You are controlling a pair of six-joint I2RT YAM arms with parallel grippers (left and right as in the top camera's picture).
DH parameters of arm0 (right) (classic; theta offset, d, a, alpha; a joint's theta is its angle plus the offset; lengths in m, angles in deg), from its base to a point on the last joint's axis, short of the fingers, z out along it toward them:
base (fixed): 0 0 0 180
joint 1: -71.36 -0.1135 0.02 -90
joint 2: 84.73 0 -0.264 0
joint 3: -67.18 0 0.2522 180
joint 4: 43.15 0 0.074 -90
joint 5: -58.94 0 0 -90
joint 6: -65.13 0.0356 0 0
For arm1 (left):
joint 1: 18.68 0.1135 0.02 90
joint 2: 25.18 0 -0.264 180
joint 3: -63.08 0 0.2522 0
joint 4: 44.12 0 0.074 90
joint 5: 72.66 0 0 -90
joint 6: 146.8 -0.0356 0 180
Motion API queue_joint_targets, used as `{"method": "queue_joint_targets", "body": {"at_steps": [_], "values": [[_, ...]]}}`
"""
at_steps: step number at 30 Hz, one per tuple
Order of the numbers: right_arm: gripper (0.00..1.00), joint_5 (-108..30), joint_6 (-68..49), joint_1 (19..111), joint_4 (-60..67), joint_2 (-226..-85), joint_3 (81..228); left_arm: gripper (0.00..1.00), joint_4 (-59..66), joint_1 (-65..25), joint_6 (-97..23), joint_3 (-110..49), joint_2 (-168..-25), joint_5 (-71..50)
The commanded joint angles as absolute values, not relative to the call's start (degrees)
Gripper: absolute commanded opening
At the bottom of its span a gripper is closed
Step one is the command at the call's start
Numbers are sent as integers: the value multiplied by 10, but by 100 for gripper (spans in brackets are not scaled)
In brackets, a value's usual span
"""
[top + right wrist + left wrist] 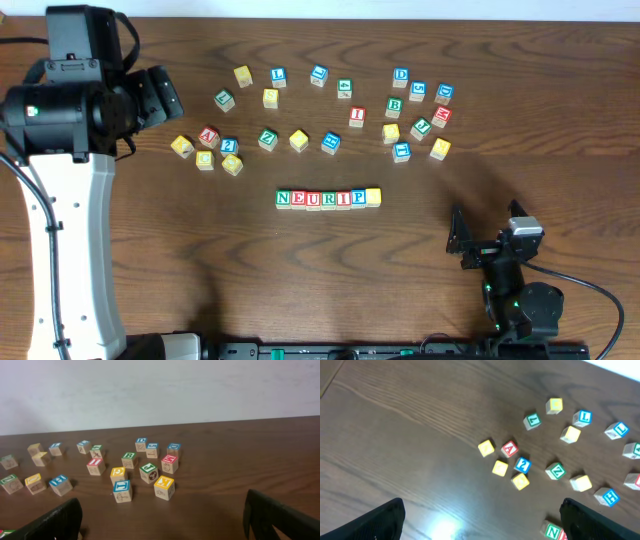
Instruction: Spell out NEURIPS
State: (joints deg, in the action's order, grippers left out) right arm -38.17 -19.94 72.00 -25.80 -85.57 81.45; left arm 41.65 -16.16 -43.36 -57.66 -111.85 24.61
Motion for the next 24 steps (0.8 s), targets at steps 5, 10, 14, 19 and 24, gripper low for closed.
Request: {"method": "queue_joint_targets", "body": {"at_steps": [5, 10, 14, 19, 24], "values": [[99, -386, -207, 725, -258, -850, 813, 98, 306, -172, -452, -487, -1030, 268], [99, -386, -207, 725, -258, -850, 813, 98, 79, -171, -452, -280, -903, 264], [99, -386, -207, 725, -258, -850, 813, 98, -74, -171, -452, -113, -805, 255], [99, -386, -207, 725, -258, -850, 813, 98, -183, -171, -457, 49, -704, 254], [99, -386, -207, 724, -258, -850, 813, 98, -282, -171, -552, 193, -613, 205]]}}
